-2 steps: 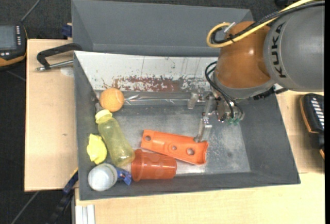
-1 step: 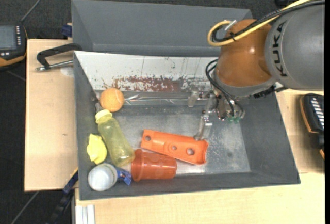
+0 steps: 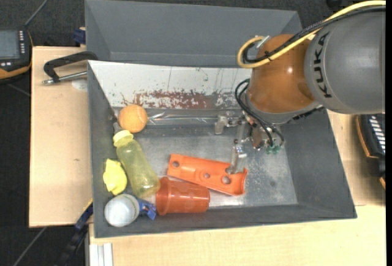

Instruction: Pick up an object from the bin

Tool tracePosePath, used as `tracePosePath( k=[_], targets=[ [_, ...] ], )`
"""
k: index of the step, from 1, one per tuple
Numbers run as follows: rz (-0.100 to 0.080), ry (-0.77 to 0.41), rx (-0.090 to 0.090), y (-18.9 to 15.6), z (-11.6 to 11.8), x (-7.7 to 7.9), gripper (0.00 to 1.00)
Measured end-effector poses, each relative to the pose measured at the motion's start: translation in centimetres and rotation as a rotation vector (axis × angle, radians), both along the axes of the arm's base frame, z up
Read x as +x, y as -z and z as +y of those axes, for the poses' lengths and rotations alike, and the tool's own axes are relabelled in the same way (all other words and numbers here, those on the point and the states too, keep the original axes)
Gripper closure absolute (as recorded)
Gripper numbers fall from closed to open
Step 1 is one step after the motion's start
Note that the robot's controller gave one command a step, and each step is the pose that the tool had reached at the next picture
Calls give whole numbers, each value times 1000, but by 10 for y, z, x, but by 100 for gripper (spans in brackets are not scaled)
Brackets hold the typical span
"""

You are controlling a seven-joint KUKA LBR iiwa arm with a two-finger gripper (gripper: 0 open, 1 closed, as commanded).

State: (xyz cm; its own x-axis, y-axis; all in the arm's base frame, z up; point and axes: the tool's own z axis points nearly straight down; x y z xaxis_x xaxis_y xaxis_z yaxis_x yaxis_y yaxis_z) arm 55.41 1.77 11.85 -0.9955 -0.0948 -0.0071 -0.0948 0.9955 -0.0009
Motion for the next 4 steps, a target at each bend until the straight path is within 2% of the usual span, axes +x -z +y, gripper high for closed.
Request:
tracePosePath(
  k=[1, 2, 3, 4],
  targets=[
    [6, -248, 1, 39, 40, -5, 0],
    [0, -329, -1, 47, 41, -23, 100],
    [0, -329, -1, 47, 41, -23, 100],
    [-4, -364, 0, 44, 41, -13, 100]
  ],
)
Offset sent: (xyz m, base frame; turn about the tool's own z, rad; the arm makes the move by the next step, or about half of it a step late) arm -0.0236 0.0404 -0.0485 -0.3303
